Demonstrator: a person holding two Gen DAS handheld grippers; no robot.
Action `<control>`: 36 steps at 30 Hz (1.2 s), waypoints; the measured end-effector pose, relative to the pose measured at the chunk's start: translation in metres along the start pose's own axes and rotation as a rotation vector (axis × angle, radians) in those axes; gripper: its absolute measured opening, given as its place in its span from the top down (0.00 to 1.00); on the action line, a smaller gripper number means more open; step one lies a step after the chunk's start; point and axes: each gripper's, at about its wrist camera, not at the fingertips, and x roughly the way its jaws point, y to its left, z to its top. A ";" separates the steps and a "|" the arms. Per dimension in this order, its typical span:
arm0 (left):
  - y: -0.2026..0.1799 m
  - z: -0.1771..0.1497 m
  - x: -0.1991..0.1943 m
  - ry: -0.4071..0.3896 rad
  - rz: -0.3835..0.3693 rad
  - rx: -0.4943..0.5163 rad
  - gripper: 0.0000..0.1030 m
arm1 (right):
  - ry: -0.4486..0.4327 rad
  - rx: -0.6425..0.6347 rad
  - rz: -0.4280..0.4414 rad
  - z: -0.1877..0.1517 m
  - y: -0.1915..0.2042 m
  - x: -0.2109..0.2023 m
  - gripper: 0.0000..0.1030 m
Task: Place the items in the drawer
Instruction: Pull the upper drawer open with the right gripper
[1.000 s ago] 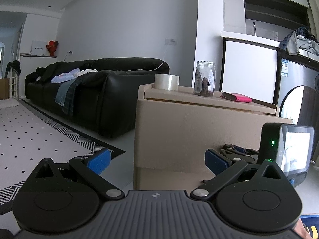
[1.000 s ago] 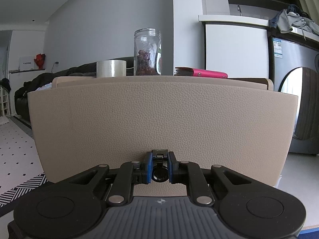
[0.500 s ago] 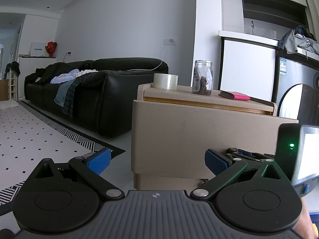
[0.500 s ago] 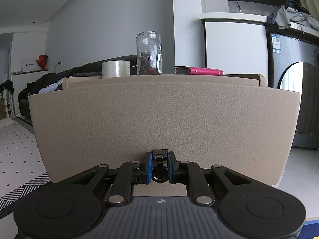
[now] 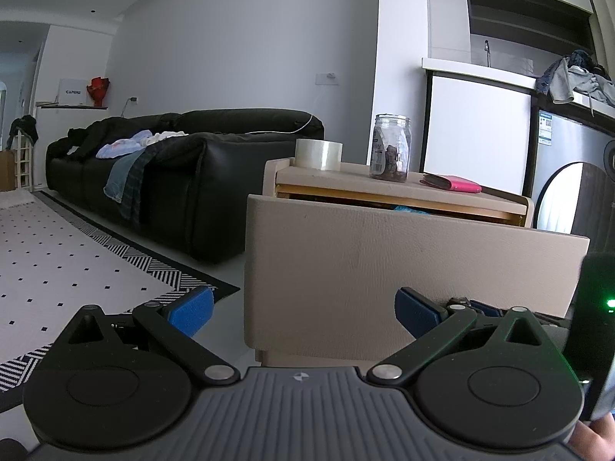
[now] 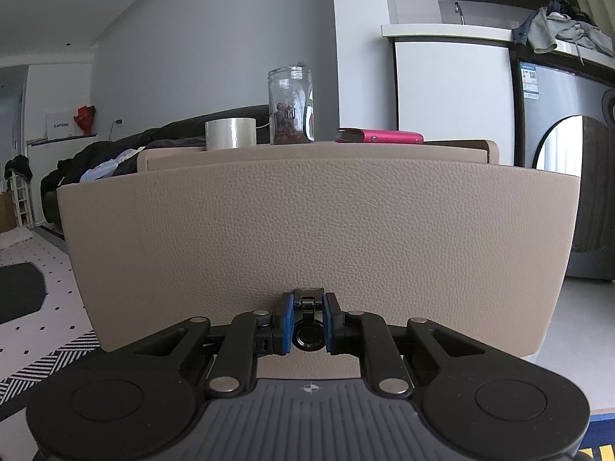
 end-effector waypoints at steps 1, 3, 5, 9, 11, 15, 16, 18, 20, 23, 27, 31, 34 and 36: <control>0.000 0.000 0.000 0.000 0.000 -0.001 0.00 | 0.003 0.009 0.002 0.001 -0.001 -0.002 0.84; 0.000 0.000 0.001 -0.001 -0.001 -0.002 0.00 | 0.003 0.008 0.003 0.000 -0.001 -0.006 0.84; 0.000 -0.001 0.002 0.001 -0.002 -0.003 0.00 | 0.000 0.005 0.004 -0.002 -0.001 -0.010 0.84; -0.001 -0.002 0.002 0.005 -0.004 -0.004 0.00 | 0.000 0.002 0.006 -0.003 -0.001 -0.014 0.84; -0.002 -0.003 0.002 0.007 -0.005 -0.005 0.00 | 0.001 0.003 0.005 -0.004 -0.001 -0.016 0.84; -0.002 -0.004 0.001 0.008 -0.004 0.001 0.00 | 0.001 0.001 0.005 -0.005 -0.001 -0.021 0.84; -0.002 -0.004 0.001 0.008 -0.003 0.003 0.00 | 0.002 0.000 0.007 -0.005 -0.001 -0.022 0.84; -0.002 -0.004 0.001 0.006 0.006 0.001 0.00 | 0.006 0.006 0.013 -0.005 -0.002 -0.024 0.84; 0.000 -0.003 0.001 0.003 0.002 -0.008 0.00 | 0.004 0.004 0.012 -0.006 -0.001 -0.026 0.84; 0.000 -0.002 0.002 0.004 0.002 -0.007 0.00 | 0.000 -0.002 0.007 -0.007 0.001 -0.027 0.84; -0.002 -0.003 0.002 0.005 -0.001 -0.003 0.00 | 0.002 0.001 0.010 -0.007 0.000 -0.028 0.84; -0.001 -0.002 0.003 0.005 0.005 -0.008 0.00 | -0.001 -0.006 0.006 -0.008 0.001 -0.028 0.84; 0.000 -0.001 0.004 0.006 0.003 -0.019 0.00 | 0.001 -0.001 0.006 -0.007 0.001 -0.028 0.84; 0.000 0.000 0.004 0.002 0.002 -0.018 0.00 | 0.001 -0.002 0.004 -0.007 0.001 -0.027 0.84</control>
